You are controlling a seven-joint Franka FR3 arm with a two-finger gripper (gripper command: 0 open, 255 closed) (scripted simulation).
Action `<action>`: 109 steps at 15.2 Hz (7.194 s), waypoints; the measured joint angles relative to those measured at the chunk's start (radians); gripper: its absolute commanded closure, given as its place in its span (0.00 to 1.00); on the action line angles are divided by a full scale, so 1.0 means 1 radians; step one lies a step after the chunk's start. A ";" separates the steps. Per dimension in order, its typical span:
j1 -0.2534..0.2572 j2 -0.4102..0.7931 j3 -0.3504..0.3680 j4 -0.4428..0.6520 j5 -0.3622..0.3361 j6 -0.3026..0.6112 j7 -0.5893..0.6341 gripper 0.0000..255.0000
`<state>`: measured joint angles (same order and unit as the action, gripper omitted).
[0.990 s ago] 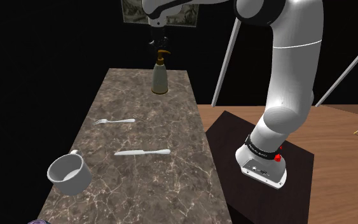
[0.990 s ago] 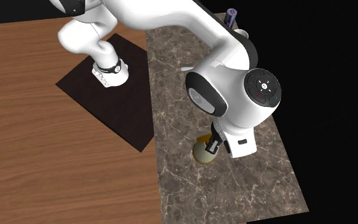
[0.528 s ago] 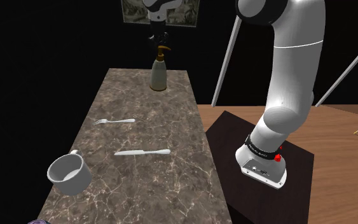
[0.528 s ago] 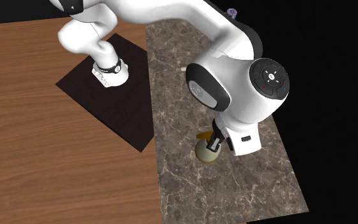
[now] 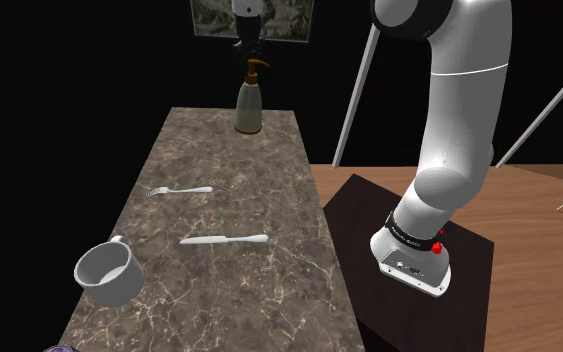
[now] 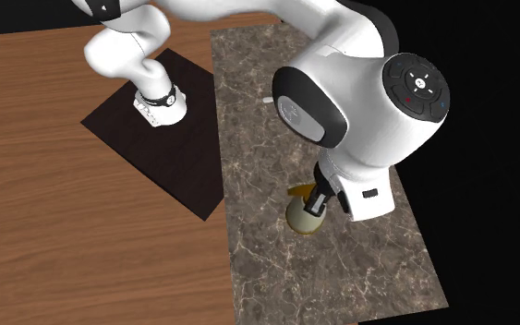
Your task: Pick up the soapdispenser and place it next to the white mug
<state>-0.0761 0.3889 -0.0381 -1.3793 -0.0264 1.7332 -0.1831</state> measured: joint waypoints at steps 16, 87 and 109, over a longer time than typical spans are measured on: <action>-0.003 0.046 -0.001 0.288 0.002 -0.242 -0.009 1.00; 0.610 -0.250 0.531 -0.315 -0.026 0.030 1.142 1.00; 0.612 -0.216 0.527 -0.471 -0.046 0.218 1.156 0.00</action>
<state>0.5356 0.1728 0.4887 -1.8504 -0.0722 1.9516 0.9727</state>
